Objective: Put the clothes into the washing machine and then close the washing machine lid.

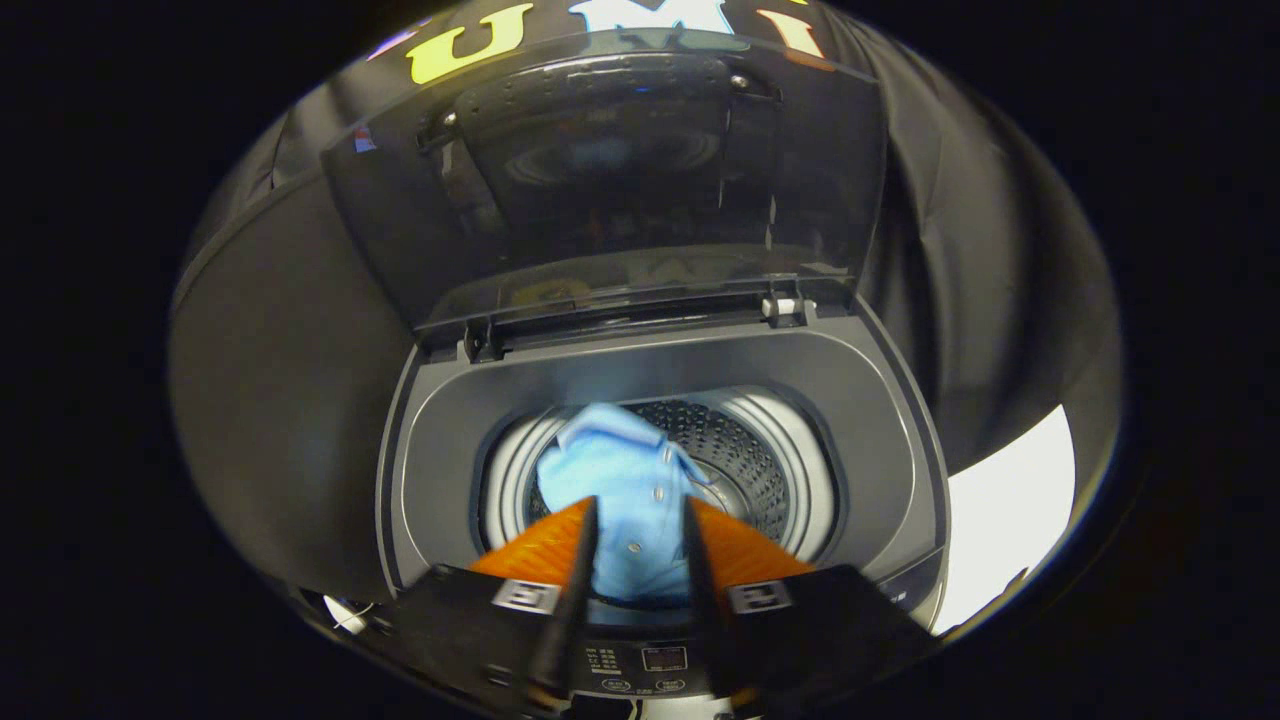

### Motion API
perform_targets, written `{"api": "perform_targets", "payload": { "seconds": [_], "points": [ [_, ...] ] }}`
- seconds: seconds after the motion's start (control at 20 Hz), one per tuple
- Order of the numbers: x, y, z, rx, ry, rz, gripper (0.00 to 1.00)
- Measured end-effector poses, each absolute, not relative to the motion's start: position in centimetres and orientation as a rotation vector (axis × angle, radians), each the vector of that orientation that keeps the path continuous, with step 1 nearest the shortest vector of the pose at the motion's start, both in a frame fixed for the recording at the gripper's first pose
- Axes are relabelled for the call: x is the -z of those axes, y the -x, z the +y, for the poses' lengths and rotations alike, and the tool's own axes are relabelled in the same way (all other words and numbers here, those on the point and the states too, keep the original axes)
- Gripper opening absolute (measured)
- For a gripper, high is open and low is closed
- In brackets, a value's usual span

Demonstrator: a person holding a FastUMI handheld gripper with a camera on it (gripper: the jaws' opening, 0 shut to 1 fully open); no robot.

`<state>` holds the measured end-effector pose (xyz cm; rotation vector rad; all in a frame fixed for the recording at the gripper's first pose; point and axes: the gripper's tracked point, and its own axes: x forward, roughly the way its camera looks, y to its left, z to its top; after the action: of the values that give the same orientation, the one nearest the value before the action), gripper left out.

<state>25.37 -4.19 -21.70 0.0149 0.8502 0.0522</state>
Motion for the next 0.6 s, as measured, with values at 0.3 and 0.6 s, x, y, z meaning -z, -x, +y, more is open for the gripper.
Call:
{"api": "perform_targets", "payload": {
  "seconds": [0.3,0.6],
  "points": [
    [18.6,-25.7,-4.4,-0.065,0.033,0.773,0.98],
    [12.3,-26.7,-3.5,-0.1,0.1,0.619,0.98]
  ]
}}
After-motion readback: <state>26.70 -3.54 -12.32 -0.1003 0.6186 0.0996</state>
